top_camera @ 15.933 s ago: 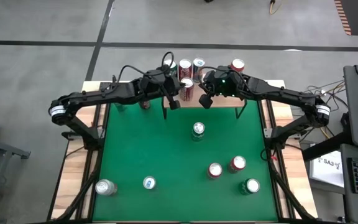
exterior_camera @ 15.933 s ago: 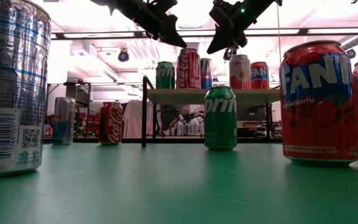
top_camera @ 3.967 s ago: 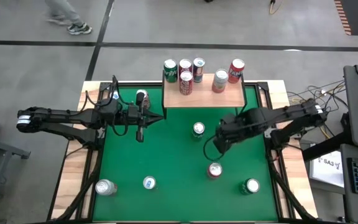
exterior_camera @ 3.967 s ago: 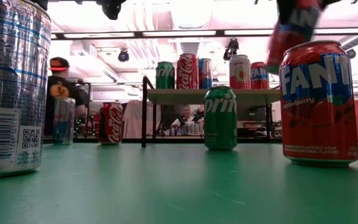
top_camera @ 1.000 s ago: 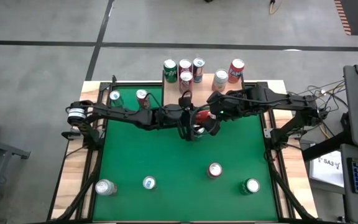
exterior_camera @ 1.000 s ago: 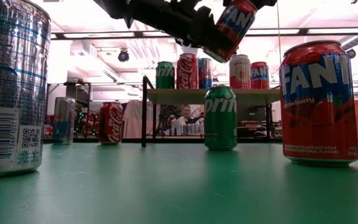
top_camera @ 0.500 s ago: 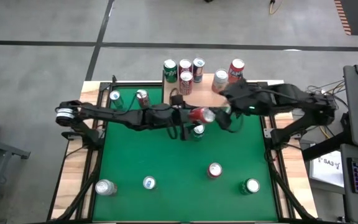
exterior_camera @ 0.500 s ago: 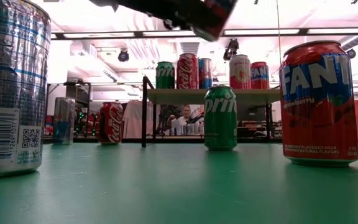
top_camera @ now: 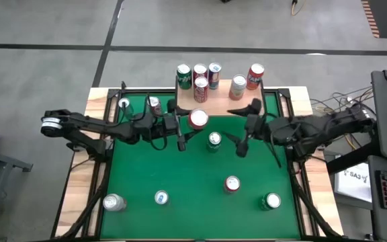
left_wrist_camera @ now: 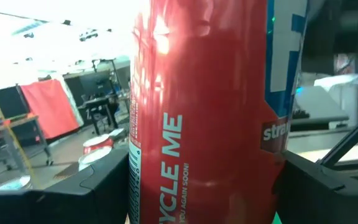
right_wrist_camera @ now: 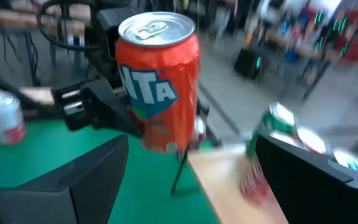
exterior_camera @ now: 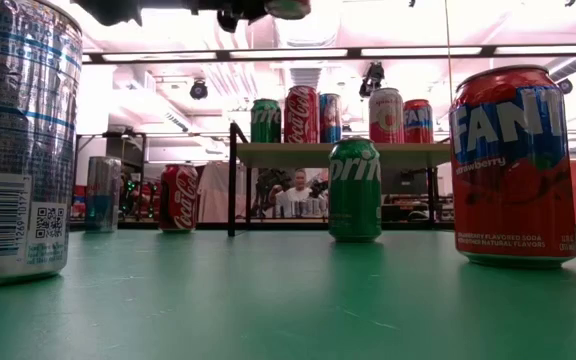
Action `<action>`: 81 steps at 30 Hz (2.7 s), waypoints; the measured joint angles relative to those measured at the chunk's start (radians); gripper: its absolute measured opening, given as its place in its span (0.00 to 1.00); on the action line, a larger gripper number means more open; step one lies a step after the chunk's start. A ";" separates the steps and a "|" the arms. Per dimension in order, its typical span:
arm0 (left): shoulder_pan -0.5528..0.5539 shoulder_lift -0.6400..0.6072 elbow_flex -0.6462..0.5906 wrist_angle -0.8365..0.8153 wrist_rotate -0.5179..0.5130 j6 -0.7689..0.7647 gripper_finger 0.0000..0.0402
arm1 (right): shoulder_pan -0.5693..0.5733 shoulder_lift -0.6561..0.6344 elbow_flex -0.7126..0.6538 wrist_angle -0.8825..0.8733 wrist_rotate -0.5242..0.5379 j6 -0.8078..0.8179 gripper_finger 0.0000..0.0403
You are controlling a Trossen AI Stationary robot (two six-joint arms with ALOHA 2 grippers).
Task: Place canned beverage on shelf
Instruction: Put the right red soda can aligned with the red soda can on the shelf
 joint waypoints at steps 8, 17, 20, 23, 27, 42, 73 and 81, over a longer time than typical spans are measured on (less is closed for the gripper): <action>0.001 0.001 -0.001 -0.001 0.001 0.000 0.70 | -0.009 0.084 -0.252 0.719 -0.010 -0.311 0.85; 0.002 0.001 -0.001 0.004 -0.002 0.000 0.70 | -0.064 0.203 -0.234 0.902 -0.051 -0.304 0.85; 0.002 0.001 -0.001 0.006 -0.004 0.000 0.70 | -0.078 0.236 -0.209 0.905 -0.056 -0.294 0.85; 0.002 0.001 0.000 0.007 -0.006 0.000 0.70 | -0.088 0.270 -0.182 0.901 -0.054 -0.293 0.85; 0.002 0.001 0.000 0.016 -0.008 0.000 0.70 | -0.089 0.309 -0.139 0.904 -0.045 -0.306 0.85; 0.003 0.001 0.001 0.015 -0.005 -0.008 0.72 | -0.103 0.325 -0.106 0.891 -0.021 -0.281 0.71; 0.003 -0.131 0.000 -0.113 -0.035 0.037 0.89 | -0.133 -0.271 -0.480 0.546 0.386 0.001 0.71; 0.004 -0.155 0.000 -0.122 -0.086 0.053 0.89 | -0.206 -0.386 -0.652 0.537 0.499 0.103 0.71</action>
